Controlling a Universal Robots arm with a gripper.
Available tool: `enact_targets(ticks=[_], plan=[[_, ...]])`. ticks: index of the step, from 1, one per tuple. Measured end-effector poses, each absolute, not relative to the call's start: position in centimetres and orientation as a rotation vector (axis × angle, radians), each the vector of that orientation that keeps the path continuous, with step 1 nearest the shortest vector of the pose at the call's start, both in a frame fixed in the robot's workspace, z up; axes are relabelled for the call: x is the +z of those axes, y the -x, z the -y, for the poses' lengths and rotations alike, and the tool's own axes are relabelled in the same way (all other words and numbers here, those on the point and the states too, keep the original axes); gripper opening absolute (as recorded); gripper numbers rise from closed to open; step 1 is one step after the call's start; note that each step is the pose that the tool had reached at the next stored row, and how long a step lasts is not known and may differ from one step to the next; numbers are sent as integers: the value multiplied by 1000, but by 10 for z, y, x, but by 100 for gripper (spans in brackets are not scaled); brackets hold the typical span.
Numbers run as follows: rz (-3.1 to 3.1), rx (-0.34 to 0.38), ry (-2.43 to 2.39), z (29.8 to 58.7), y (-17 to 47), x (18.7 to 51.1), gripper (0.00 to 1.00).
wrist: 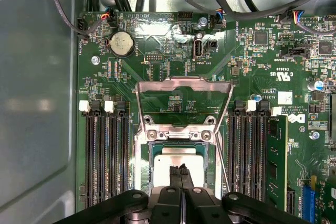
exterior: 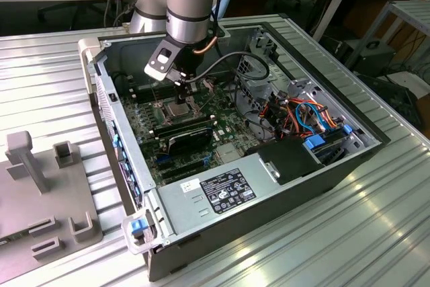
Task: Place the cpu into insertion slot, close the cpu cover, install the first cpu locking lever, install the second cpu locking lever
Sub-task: 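Close the cpu cover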
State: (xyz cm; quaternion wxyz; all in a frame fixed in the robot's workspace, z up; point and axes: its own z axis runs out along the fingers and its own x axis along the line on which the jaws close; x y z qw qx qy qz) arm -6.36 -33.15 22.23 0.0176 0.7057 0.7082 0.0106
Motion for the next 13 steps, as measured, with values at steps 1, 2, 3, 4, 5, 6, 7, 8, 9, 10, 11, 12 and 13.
enact_targets(ticks=[1,2,3,4,5,6,7,8,9,10,11,12,13], plan=[[-2200,33,-2193,332,64,225,11],[-2200,33,-2193,331,64,229,11],[-2200,33,-2193,331,64,233,11],[-2200,33,-2193,331,64,237,11],[-2200,33,-2193,331,64,243,11],[-2201,33,-2193,331,63,246,11],[-2200,32,-2193,331,62,248,11],[-2201,33,-2193,331,59,249,11],[-2201,32,-2194,331,56,249,11],[-2202,30,-2194,331,51,249,11],[-2202,30,-2194,331,47,249,11],[-2202,29,-2195,331,41,249,11],[-2202,28,-2195,331,38,249,11]])
